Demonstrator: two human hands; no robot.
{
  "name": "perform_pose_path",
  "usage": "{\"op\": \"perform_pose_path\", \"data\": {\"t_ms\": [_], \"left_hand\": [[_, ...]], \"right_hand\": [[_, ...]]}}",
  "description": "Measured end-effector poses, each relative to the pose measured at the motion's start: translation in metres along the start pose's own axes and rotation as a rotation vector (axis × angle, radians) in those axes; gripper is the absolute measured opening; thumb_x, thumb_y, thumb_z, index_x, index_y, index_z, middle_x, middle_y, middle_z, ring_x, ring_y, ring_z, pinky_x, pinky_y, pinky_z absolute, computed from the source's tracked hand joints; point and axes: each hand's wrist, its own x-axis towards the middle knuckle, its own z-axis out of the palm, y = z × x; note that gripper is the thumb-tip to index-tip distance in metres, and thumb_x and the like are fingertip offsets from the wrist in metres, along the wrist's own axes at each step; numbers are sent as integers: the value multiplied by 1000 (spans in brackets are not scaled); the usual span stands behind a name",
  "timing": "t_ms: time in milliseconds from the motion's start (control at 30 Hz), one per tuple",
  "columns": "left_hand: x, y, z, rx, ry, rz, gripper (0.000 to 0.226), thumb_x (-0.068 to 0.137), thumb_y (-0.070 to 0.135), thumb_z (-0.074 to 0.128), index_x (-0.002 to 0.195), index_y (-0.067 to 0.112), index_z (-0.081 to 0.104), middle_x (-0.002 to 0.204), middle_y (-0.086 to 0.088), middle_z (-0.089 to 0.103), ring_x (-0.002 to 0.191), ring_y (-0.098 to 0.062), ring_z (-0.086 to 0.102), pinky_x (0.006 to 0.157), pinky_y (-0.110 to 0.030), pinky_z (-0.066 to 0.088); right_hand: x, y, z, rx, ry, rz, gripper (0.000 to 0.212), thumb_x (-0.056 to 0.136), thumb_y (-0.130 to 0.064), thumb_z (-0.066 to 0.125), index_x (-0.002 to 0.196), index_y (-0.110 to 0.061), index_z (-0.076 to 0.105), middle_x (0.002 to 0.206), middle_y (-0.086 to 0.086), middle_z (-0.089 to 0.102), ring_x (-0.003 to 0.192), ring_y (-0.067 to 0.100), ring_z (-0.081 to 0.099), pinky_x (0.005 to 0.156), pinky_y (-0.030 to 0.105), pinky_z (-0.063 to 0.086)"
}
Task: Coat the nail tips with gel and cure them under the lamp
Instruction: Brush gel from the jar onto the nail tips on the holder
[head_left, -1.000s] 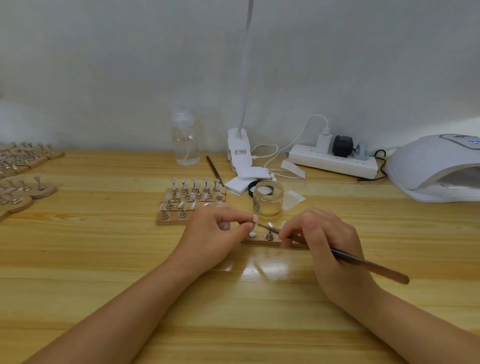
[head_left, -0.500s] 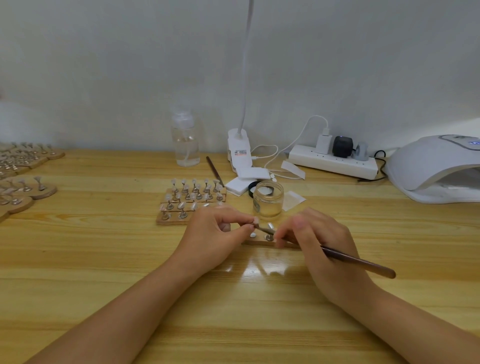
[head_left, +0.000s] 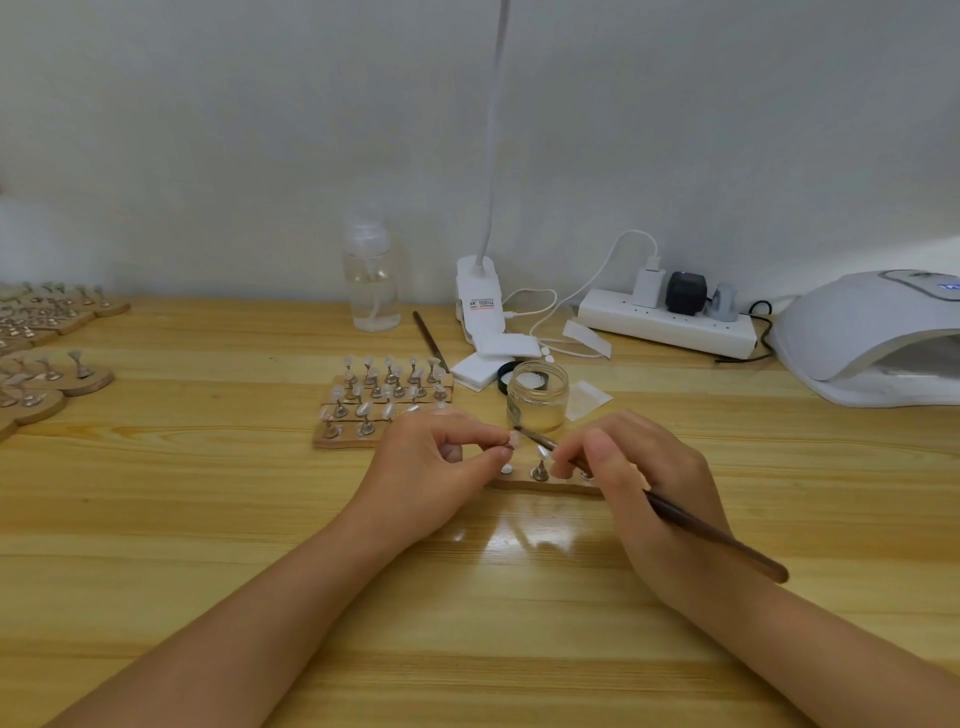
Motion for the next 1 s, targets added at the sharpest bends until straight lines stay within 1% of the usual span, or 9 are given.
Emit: {"op": "perform_pose_path", "data": {"t_ms": [100,167,267,367,500,667,733,833,1000], "left_hand": [[0,0,0,8,-10,14,22,74,7,71,77,29,71,63,3,60,45,-5,35,52,-10,30],[-1,-1,0,4,-8,12,20,74,8,72,78,28,71,59,8,59,45,-5,35,52,-10,31],[0,-3,0,7,8,9,21,74,9,72,78,29,70,46,15,51,47,-5,35,54,-11,31],[1,-4,0,15,2,18,21,74,9,72,78,30,70,47,15,52,45,-5,33,53,-12,30],[0,-4,0,10,-7,17,20,74,10,73,78,29,71,52,15,56,44,-5,31,52,-12,30],[0,-3,-1,-8,-24,27,17,73,9,73,81,24,73,69,-10,67,43,-5,30,51,-12,30],[0,-3,0,-12,-15,22,17,74,9,73,79,25,72,64,-2,67,43,-5,30,51,-14,30],[0,-3,0,-6,-2,-3,16,75,11,72,78,27,72,41,16,52,43,-6,30,48,-10,27],[-1,-1,-1,-36,-18,-21,13,76,15,72,80,26,73,53,11,65,46,-8,32,47,-9,30]], "right_hand": [[1,0,1,-2,-33,18,41,90,-36,31,68,-22,61,66,-8,62,69,9,57,73,26,41],[-1,0,1,34,-9,-7,45,91,-33,29,64,-21,63,62,-7,63,66,4,58,74,21,40],[0,-1,0,28,11,-15,40,91,-32,30,68,-23,61,65,-8,63,67,7,59,71,24,43],[2,-1,1,1,-23,13,37,91,-35,31,72,-24,61,66,-11,62,69,7,58,70,20,42],[-1,0,0,50,22,-28,43,91,-29,31,64,-19,62,58,-7,61,64,3,58,71,18,41],[3,-2,1,5,-12,15,36,90,-35,31,71,-25,59,66,-13,62,70,6,58,68,19,42],[2,-1,1,24,-16,11,39,91,-34,31,68,-23,61,63,-11,62,68,4,58,70,18,41],[-2,-1,-1,72,16,-21,43,90,-29,32,63,-17,63,58,-6,62,65,2,59,72,19,41],[3,-4,-2,48,-3,61,39,88,-37,34,70,-19,64,69,-11,64,70,12,60,70,28,45]]}}
